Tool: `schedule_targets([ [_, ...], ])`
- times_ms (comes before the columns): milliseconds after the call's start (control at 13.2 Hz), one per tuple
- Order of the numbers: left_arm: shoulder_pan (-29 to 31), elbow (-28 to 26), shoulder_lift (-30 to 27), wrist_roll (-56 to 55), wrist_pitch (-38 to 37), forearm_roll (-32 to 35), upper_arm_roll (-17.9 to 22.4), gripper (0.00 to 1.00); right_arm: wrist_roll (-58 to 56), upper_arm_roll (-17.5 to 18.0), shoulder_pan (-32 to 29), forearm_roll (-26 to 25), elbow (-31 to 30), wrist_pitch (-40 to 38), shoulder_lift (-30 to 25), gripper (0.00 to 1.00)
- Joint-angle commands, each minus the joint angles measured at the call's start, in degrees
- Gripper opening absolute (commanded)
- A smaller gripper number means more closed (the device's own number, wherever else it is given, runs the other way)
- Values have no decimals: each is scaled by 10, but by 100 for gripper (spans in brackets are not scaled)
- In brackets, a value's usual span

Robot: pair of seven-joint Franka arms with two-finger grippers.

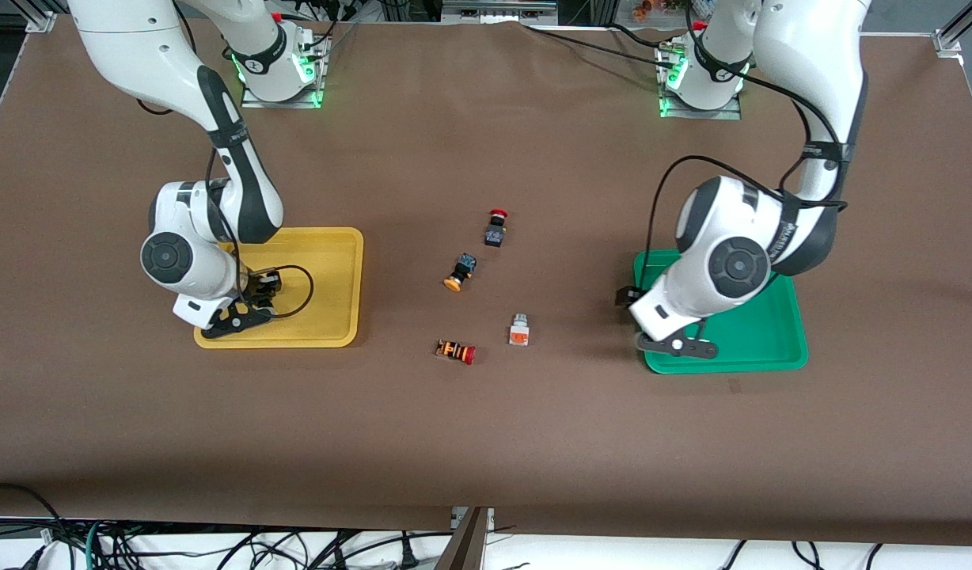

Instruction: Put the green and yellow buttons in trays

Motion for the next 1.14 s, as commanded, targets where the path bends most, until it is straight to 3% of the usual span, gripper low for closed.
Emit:
schedule_targets([
  [0, -10, 115, 99, 2, -2, -9, -42, 100, 14, 13, 7, 41, -1, -32, -36, 64],
  [152, -49, 156, 143, -70, 41, -8, -43, 100, 68, 41, 13, 58, 27, -57, -35, 73],
  [455, -128, 145, 194, -200, 188, 32, -25, 100, 302, 127, 35, 60, 86, -50, -8, 73],
  [606, -149, 140, 205, -254, 203, 81, -9, 100, 416, 149, 53, 61, 101, -22, 12, 73],
  [758, -144, 140, 206, -245, 203, 87, -8, 100, 505, 157, 77, 61, 101, 16, 28, 73],
  [833, -145, 139, 208, -246, 203, 87, -8, 83, 557, 158, 91, 61, 102, 40, 42, 73],
  [909, -146, 139, 213, -246, 204, 87, -7, 74, 604, 160, 108, 61, 103, 68, 55, 73],
  [1061, -148, 139, 218, -246, 204, 87, -7, 74, 668, 162, 118, 61, 122, 90, 78, 73],
])
